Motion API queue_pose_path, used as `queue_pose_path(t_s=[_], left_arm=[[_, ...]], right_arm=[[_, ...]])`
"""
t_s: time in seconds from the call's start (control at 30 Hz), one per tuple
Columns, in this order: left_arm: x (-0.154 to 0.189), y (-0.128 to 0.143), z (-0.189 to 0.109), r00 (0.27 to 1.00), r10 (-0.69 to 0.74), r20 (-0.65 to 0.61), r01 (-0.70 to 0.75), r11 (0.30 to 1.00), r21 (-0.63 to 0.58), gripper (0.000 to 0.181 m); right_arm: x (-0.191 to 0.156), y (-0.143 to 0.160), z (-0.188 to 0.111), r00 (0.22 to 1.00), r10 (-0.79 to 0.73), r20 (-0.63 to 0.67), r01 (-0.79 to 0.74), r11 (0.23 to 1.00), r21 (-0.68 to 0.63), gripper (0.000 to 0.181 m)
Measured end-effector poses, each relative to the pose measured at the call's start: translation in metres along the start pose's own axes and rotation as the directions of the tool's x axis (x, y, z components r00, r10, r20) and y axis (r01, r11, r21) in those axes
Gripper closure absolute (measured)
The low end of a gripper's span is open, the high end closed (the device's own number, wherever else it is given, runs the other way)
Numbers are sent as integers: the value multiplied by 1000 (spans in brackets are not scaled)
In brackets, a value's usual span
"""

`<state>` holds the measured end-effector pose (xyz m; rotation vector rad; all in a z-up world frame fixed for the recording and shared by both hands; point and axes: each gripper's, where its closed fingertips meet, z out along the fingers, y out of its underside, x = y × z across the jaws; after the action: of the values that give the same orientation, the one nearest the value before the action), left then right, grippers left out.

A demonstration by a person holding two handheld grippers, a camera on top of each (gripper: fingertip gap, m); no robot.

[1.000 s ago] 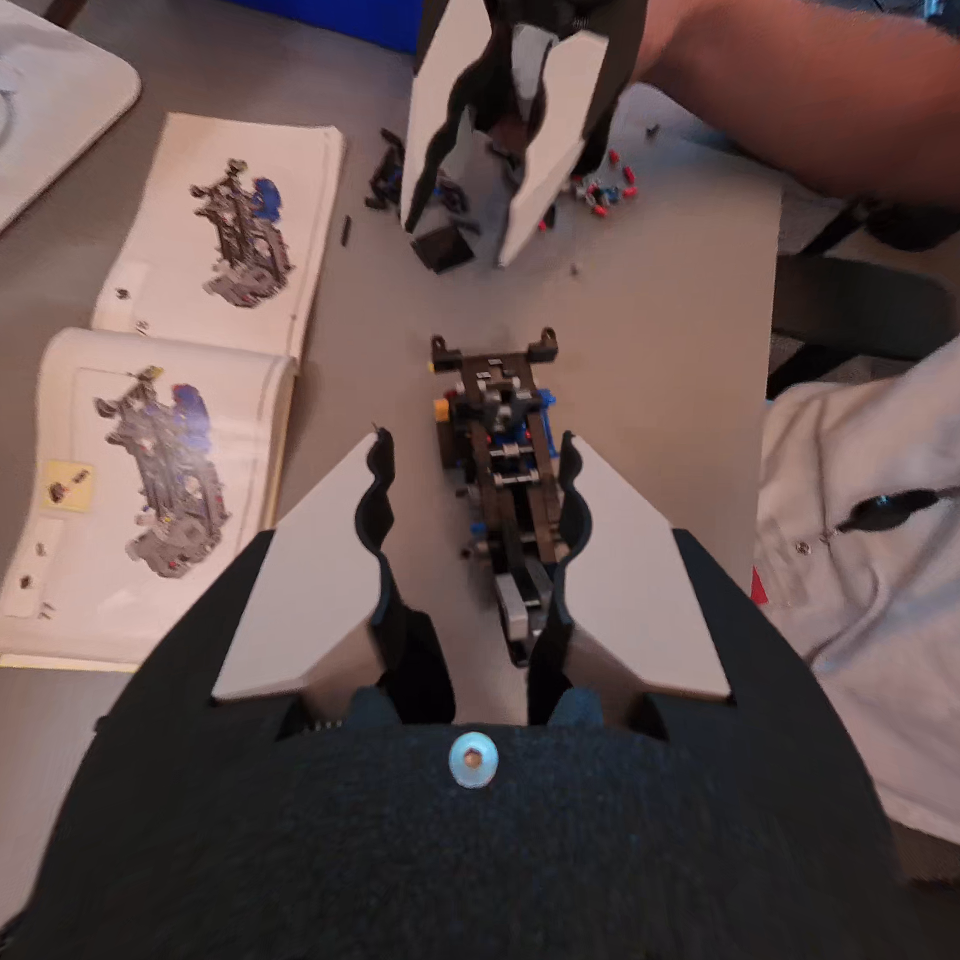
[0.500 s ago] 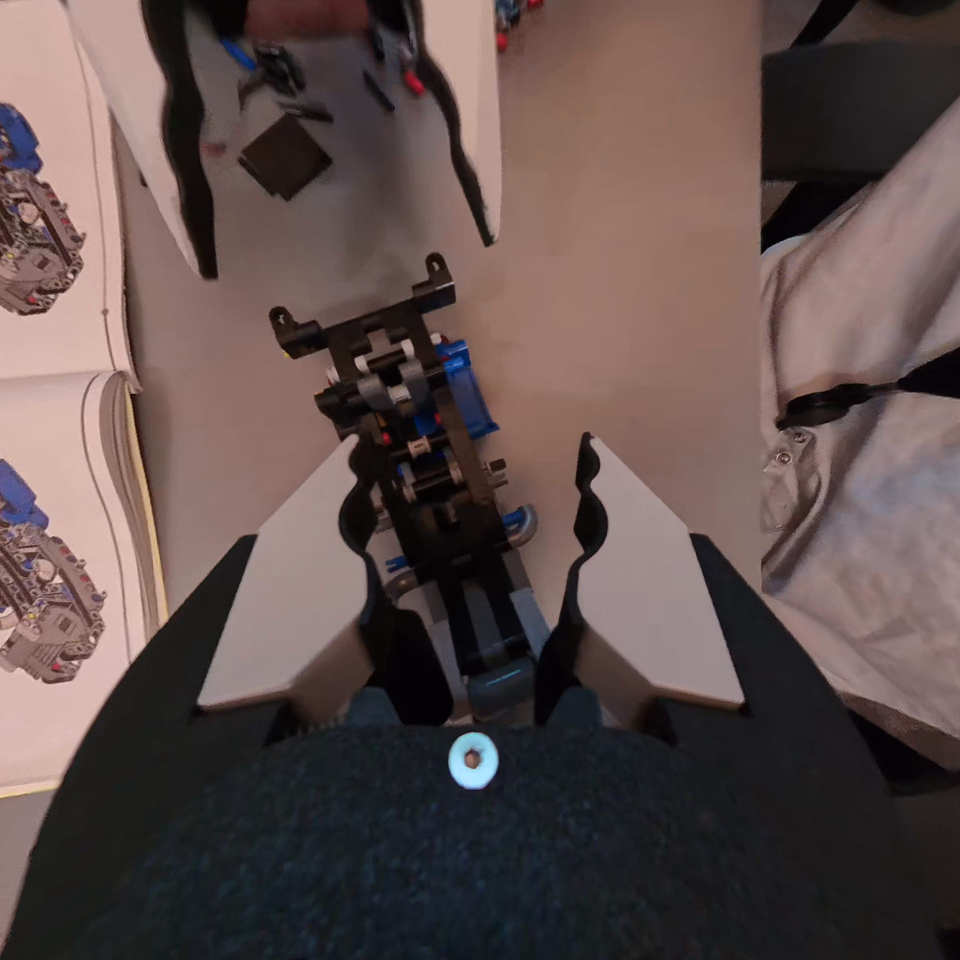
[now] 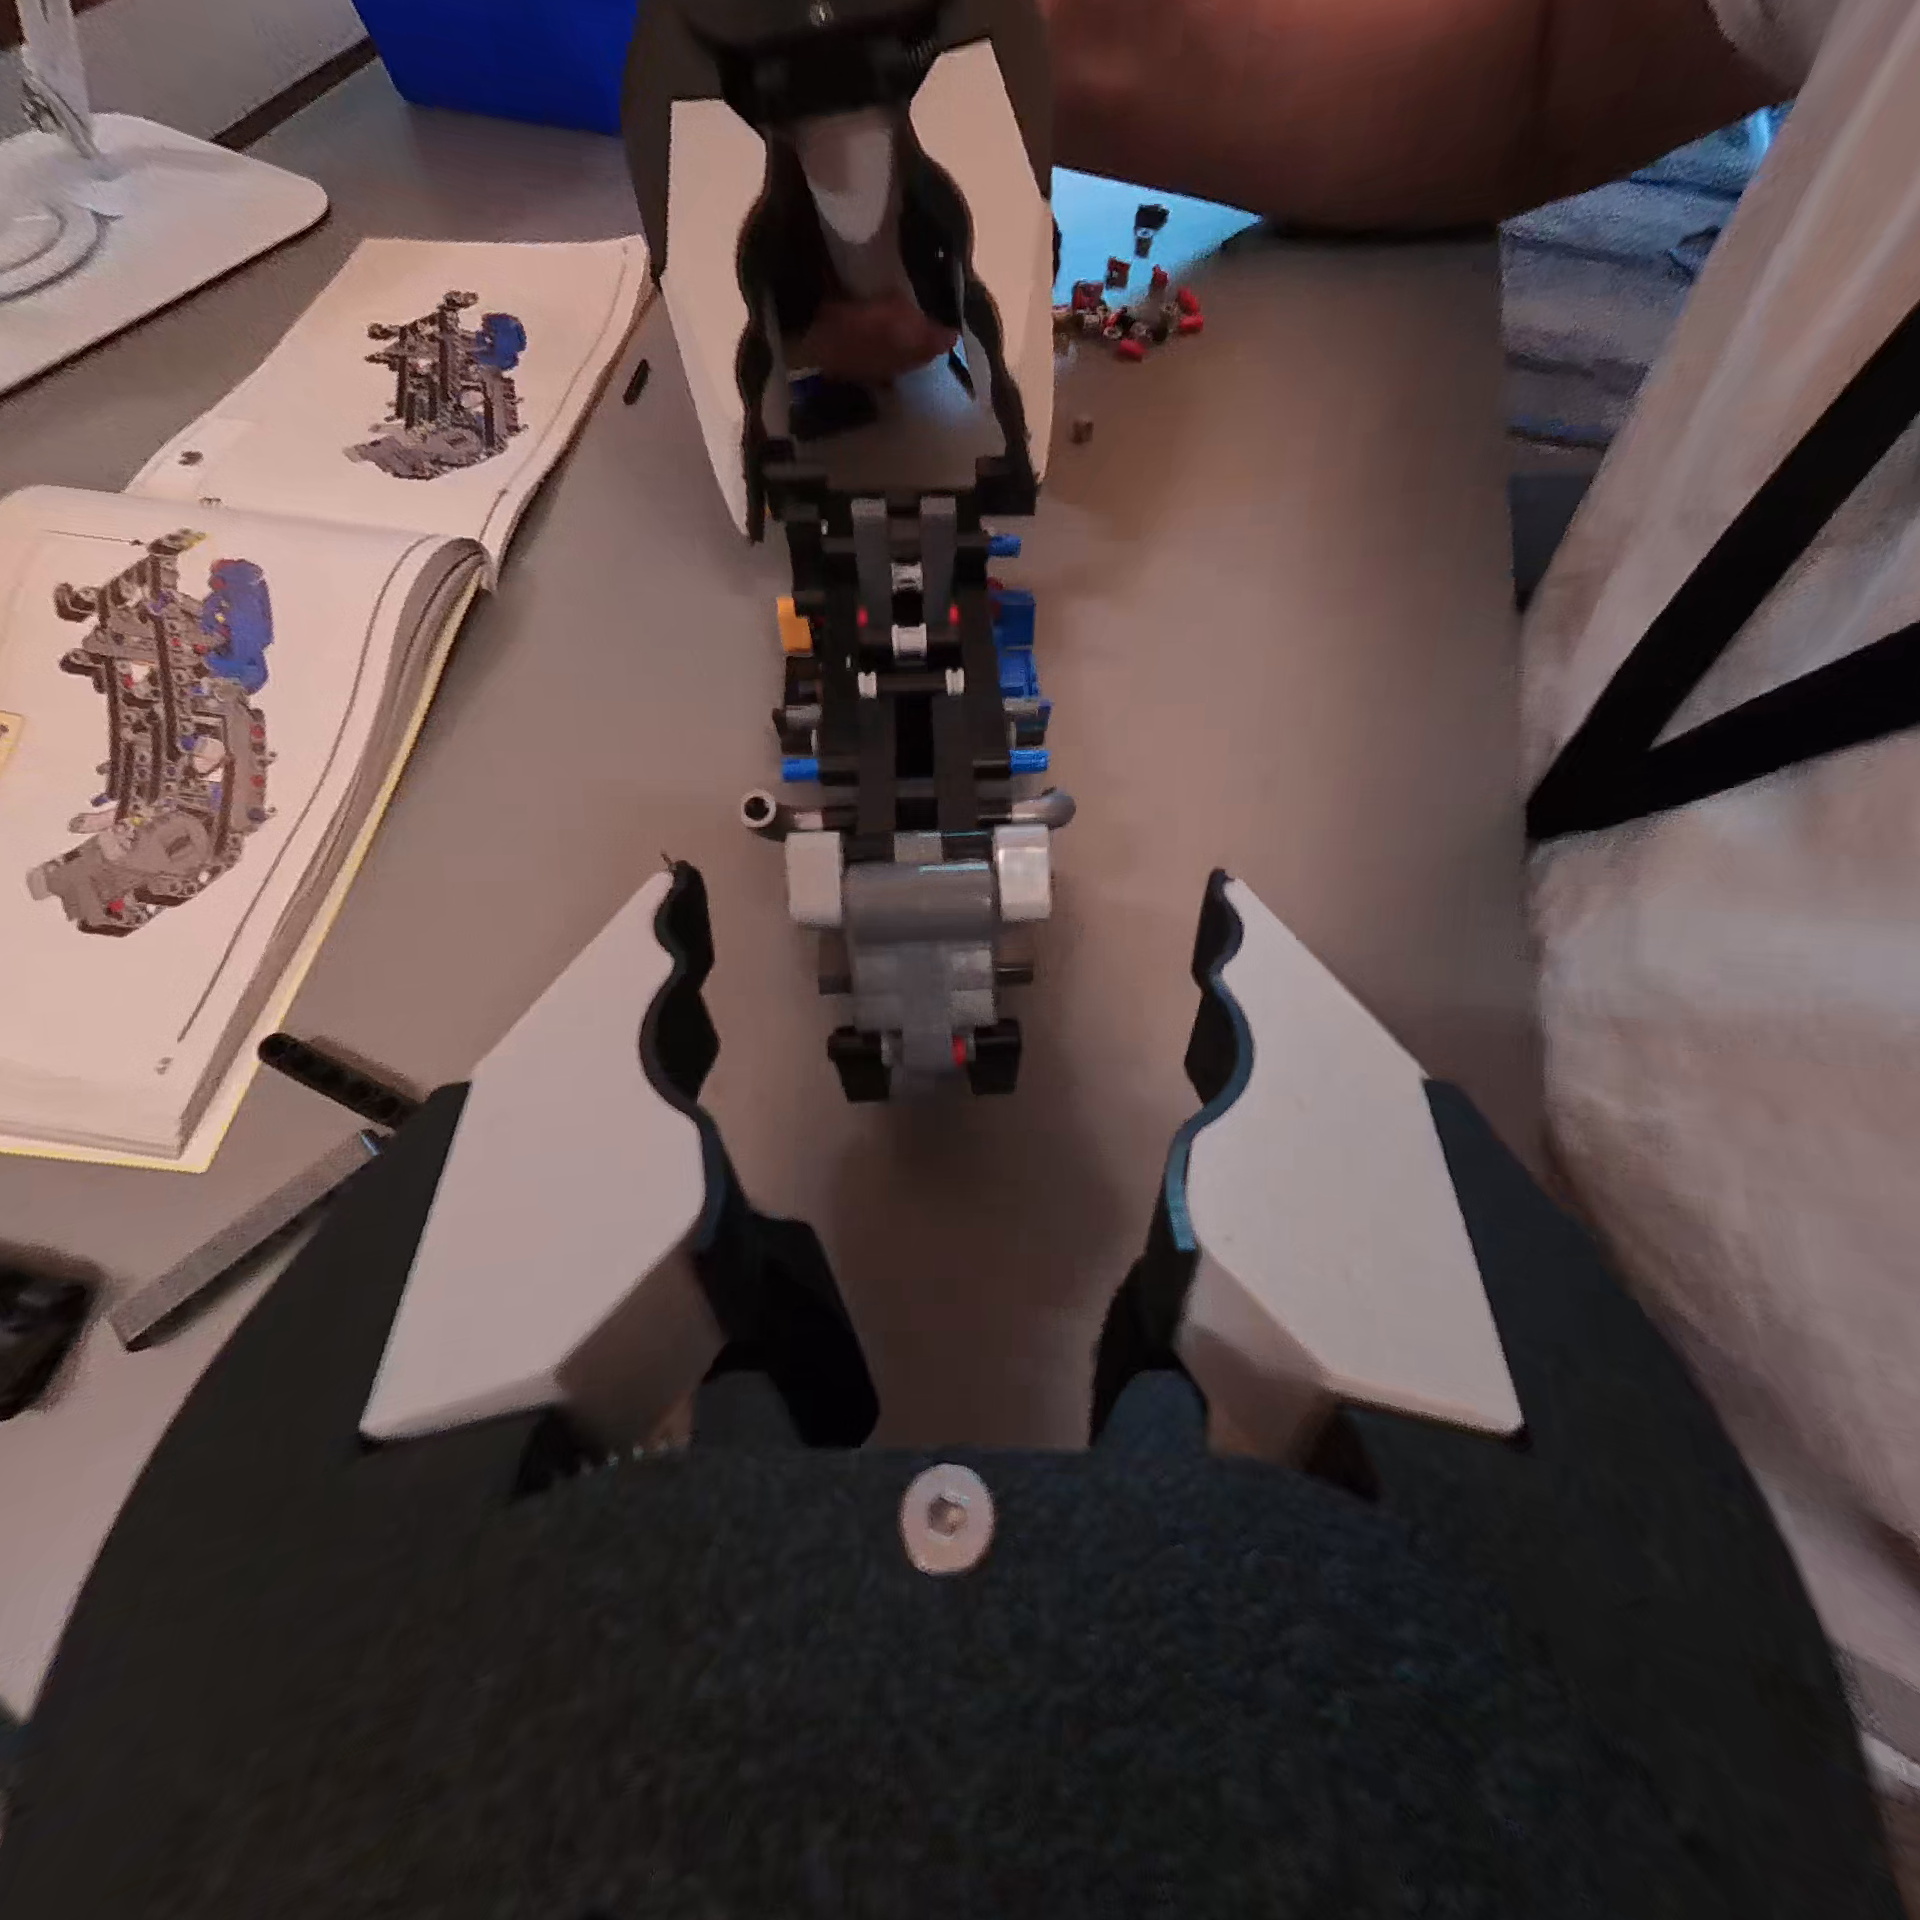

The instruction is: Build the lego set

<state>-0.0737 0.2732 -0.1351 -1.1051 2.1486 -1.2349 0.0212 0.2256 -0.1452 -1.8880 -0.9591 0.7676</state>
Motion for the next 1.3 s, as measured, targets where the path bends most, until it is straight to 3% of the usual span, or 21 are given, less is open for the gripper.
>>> queue_pose_path(t_s=[0.13, 0.3, 0.43, 0.57, 0.7, 0.8, 1.0, 1.3], left_arm=[[-15, 7, 11, 992, 98, 81, -96, 995, -30, 112], [-11, 6, 17, 991, 124, 41, -125, 992, 11, 139], [-11, 6, 17, 993, 112, 42, -114, 992, 44, 140], [-7, 5, 20, 991, 122, 47, -125, 991, 48, 140], [-8, 5, 21, 990, 128, 66, -132, 990, 47, 140], [-8, 5, 20, 990, 128, 64, -131, 990, 47, 140], [-8, 5, 21, 990, 126, 55, -129, 990, 49, 141], [-9, 5, 21, 991, 118, 60, -121, 992, 47, 141]], right_arm=[[-1, 1, -3, 1000, 4, 4, -4, 1000, 17, 107], [0, 4, -10, 999, 30, -42, -30, 1000, -2, 106], [-1, 4, -6, 998, 27, -63, -29, 999, -20, 110], [6, 8, -9, 994, 30, -106, -36, 998, -49, 138], [2, 1, -22, 995, 51, -88, -56, 997, -53, 120], [11, -1, -28, 987, 94, -129, -100, 994, -44, 139], [12, 11, -11, 990, 80, -117, -90, 993, -80, 145], [14, 11, -10, 988, 39, -146, -49, 996, -71, 147]])
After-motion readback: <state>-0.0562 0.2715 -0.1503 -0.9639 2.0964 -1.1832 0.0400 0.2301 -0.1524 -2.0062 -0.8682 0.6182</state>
